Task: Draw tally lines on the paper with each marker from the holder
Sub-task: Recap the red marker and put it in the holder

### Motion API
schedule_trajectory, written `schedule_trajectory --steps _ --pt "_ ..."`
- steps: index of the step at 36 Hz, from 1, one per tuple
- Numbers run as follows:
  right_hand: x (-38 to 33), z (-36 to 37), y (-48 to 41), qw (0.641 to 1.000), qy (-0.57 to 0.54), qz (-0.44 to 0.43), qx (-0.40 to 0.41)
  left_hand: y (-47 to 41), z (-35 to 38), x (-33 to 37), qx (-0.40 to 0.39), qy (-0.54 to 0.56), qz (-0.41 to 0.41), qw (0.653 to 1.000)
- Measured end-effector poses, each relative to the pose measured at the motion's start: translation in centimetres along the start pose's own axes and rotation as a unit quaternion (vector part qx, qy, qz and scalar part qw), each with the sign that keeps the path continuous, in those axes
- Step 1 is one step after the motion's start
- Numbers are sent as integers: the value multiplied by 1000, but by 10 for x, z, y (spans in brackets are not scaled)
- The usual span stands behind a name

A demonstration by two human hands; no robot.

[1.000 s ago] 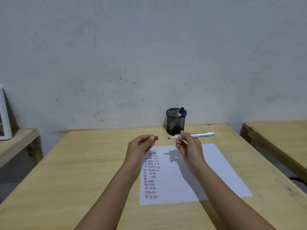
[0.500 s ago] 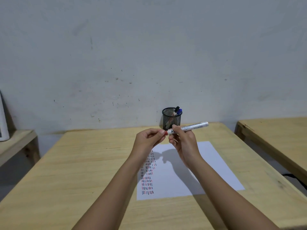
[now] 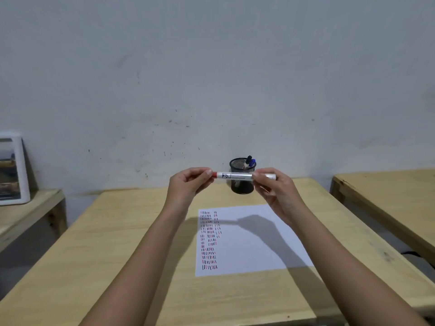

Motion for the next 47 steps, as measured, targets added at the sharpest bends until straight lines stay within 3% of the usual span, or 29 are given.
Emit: schedule_trajectory --steps 4,7,11,16,23,27,31,41,47 --pt "-1 -4 -1 985 163 -16 -60 -10 8 6 -1 -11 13 1000" --pt "0 -4 -8 952 298 -33 -67 -22 22 9 -22 -69 36 997" --pt "2 5 -19 915 390 -59 -88 -38 45 13 -58 -162 67 983" --pt "-1 9 -38 900 419 -84 -89 -57 72 11 -120 -215 78 966" --pt "-29 -15 -83 910 386 -149 -12 -99 68 -15 -80 -289 89 950" --pt "-53 -35 -111 932 284 -213 66 -120 53 -61 -73 -365 17 928" --pt "-50 -51 -143 942 233 -218 105 -136 47 -101 -82 -405 -40 910" --pt "21 -56 -194 955 264 -117 63 -146 60 -144 -83 -281 -51 955" --pt "36 -59 -205 925 363 -103 42 -153 59 -151 -65 -256 -27 964"
Point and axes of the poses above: each hand's wrist, its own y-axis away from the middle knuckle, its own z-axis out of the palm, x = y × z, the point moved 6 cm from there along -y, towards the middle knuckle, and after that the axes turned 5 degrees about x, right-handed, at the moved point
